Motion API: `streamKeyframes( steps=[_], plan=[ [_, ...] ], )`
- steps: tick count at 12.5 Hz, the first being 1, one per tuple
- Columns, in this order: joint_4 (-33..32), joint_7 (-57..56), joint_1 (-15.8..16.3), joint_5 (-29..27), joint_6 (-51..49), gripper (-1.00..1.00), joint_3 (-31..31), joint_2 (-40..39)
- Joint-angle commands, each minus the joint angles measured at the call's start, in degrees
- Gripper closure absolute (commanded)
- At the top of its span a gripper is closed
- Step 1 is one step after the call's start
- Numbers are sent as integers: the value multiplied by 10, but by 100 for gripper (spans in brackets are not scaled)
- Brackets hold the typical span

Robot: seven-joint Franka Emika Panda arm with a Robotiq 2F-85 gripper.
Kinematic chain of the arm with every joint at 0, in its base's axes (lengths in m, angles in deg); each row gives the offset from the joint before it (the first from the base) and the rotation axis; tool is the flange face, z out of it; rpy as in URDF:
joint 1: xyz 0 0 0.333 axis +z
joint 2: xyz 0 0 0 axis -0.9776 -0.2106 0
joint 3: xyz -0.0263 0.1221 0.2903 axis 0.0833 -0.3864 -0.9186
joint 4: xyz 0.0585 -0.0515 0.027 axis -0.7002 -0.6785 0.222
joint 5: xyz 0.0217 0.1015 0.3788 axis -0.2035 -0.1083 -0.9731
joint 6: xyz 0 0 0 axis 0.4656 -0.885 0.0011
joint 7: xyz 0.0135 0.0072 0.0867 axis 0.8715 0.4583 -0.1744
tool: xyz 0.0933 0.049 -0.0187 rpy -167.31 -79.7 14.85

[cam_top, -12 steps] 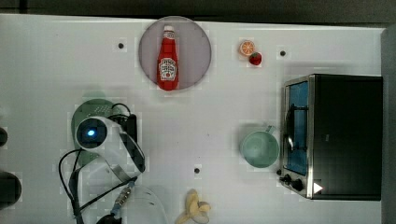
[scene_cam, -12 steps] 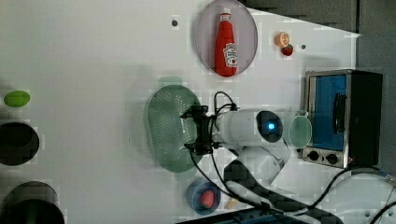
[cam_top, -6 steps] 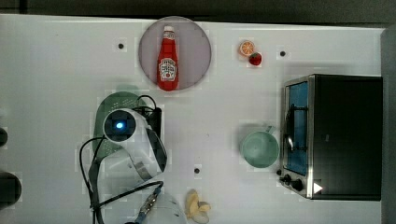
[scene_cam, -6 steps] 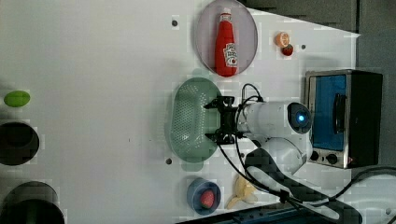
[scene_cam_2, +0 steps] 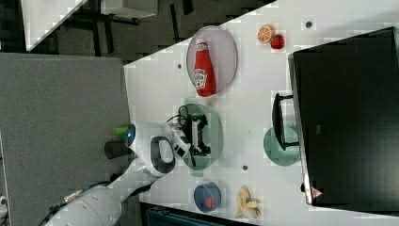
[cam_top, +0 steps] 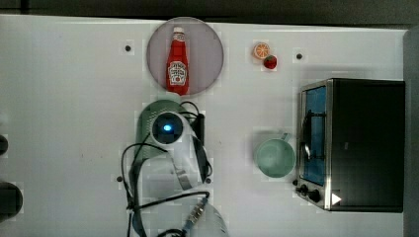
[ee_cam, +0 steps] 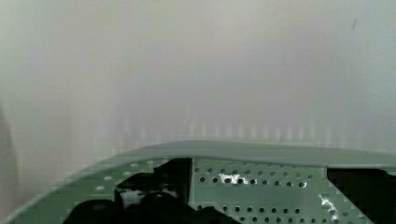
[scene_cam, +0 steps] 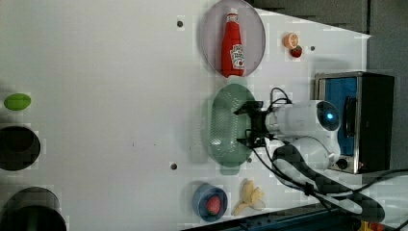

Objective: Drag strainer left to right.

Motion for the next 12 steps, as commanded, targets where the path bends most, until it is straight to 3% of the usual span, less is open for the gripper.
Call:
streamKeyframes(
  steps=[1,12],
  plan=[
    [-1,-83,-33,-6,12,-100,14,14],
    [-1,-189,-62,-6,17,-100,101,17]
  ],
)
